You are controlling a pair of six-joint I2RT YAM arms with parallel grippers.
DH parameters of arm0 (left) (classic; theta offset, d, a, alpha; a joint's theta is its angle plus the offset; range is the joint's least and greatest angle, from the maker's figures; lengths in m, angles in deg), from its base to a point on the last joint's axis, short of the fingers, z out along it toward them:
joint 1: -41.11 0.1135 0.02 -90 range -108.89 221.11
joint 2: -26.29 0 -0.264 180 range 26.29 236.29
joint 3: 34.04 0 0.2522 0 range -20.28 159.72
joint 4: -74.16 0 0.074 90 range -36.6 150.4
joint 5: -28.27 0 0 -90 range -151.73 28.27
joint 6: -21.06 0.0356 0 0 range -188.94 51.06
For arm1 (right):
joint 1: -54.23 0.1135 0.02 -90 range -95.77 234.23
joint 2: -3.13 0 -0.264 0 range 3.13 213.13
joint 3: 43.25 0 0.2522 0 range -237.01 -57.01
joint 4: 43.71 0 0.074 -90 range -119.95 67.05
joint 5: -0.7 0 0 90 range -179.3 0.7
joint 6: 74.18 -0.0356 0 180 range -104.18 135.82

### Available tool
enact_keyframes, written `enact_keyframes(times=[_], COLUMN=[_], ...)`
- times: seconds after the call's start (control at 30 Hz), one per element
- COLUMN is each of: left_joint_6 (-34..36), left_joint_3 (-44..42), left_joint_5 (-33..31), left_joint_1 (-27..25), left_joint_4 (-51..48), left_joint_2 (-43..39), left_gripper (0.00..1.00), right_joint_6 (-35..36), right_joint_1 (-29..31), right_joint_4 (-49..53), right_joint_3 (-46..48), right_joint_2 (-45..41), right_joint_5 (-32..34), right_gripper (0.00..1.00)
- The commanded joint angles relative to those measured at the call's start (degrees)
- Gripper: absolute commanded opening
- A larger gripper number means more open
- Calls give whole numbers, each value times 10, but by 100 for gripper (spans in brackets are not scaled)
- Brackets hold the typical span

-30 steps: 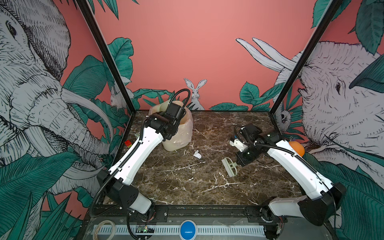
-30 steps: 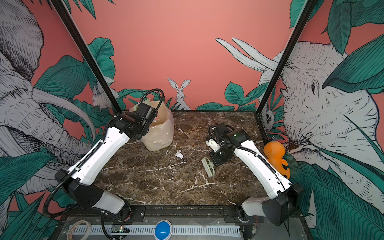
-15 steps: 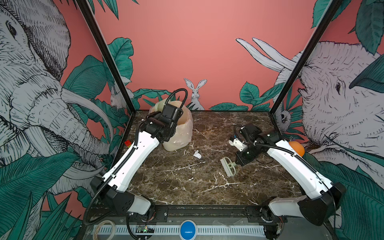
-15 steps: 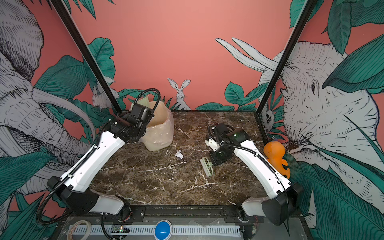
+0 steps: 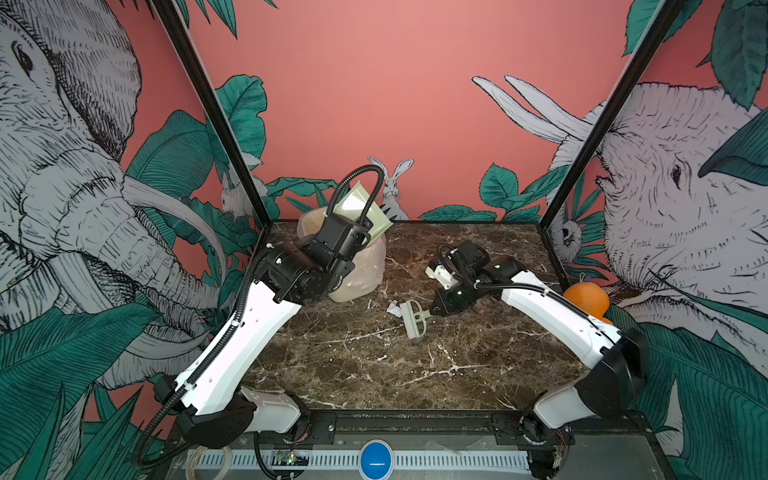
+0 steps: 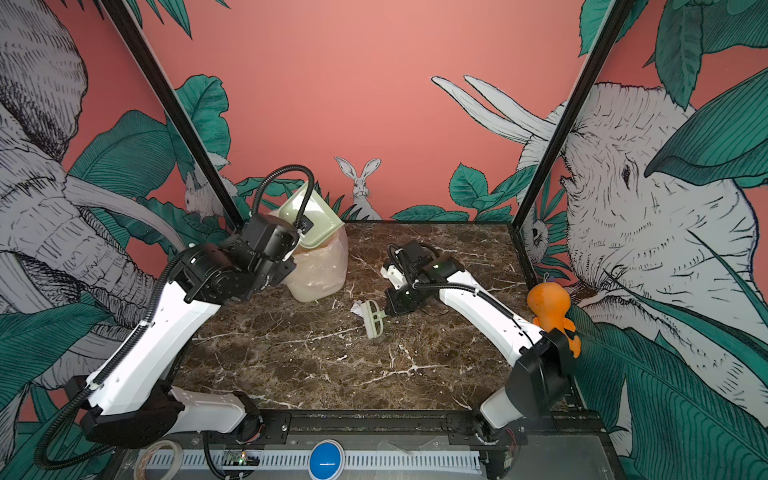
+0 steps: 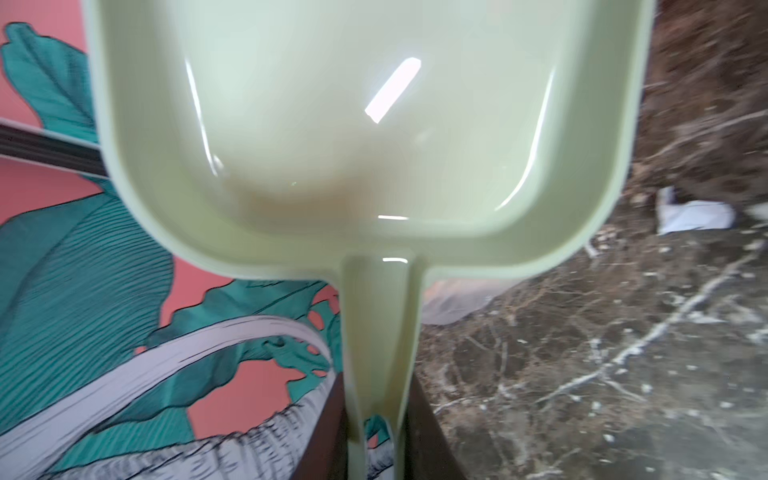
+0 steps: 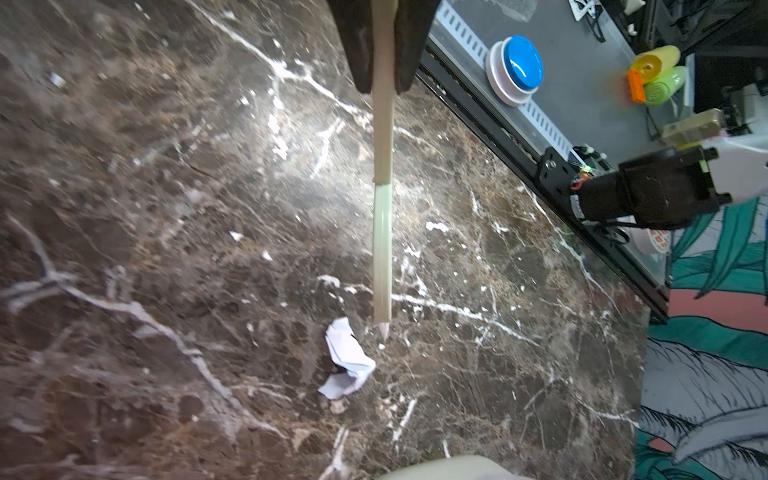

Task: Sweep away the paper scraps from the table
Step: 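Lower the dustpan back to the table with the left gripper while the right brush approaches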

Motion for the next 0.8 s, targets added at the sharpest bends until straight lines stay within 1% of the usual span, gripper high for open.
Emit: enact_keyframes(times=[0.0,0.07,0.13,0.23,0.37,0.47,0.57,0.73,0.77], left_joint_6=[-115,-136,-150,-156,-160,-162,-162,-166,-167], left_joint_3=[-35,-55,-66,-77,-89,-101,-106,-118,-120], left_joint_5=[55,65,67,73,85,95,98,102,104], left_joint_1=[-43,-65,-76,-81,-83,-86,-88,-90,-91], left_joint_4=[-19,-14,-14,-15,-14,-13,-14,-15,-15], left_joint_2=[-12,-16,-19,-25,-30,-30,-29,-35,-36], left_gripper=[0,0,0,0,0,0,0,0,0], right_joint_6=[-69,-90,-104,-123,-137,-128,-105,-66,-58], right_joint_1=[4,4,3,-1,-15,-29,-45,-83,-89], right_joint_4=[-109,-140,-162,-200,-226,-220,-193,-137,-124], right_joint_3=[-19,-21,-23,-18,-16,-16,-5,36,57], right_joint_2=[38,64,89,120,142,149,146,101,89], right_joint_5=[-38,-49,-62,-88,-100,-108,-112,-105,-103], right_gripper=[0,0,0,0,0,0,0,0,0])
